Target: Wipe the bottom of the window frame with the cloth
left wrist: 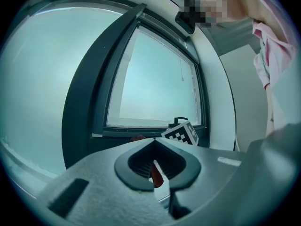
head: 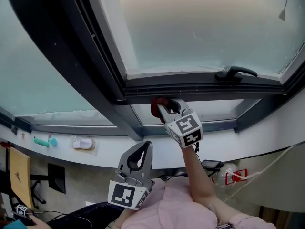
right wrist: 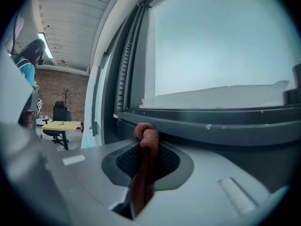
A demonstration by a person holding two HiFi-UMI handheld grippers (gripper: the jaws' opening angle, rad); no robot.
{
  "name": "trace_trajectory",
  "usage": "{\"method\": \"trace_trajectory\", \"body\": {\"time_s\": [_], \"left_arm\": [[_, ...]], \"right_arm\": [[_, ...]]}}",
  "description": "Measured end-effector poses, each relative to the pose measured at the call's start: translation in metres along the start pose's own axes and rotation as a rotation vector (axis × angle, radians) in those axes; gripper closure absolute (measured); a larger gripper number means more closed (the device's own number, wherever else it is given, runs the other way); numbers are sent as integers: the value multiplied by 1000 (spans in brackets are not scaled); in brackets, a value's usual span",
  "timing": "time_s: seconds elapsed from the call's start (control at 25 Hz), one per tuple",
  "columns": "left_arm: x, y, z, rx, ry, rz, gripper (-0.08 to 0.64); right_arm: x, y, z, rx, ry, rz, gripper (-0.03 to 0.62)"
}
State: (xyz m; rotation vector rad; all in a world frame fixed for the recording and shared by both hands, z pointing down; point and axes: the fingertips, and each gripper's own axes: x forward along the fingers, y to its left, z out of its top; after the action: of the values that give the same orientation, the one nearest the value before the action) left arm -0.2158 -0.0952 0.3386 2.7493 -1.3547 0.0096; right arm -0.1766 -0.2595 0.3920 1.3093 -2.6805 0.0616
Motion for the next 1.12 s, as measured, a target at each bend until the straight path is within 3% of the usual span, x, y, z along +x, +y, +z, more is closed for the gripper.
{"method": "trace_trajectory", "body": {"time_s": [1.12], "left_arm": [[-8, 12, -2, -10, -7, -15, 560]], "right_arm": [[-14, -16, -1, -8, -14, -71, 540]]}}
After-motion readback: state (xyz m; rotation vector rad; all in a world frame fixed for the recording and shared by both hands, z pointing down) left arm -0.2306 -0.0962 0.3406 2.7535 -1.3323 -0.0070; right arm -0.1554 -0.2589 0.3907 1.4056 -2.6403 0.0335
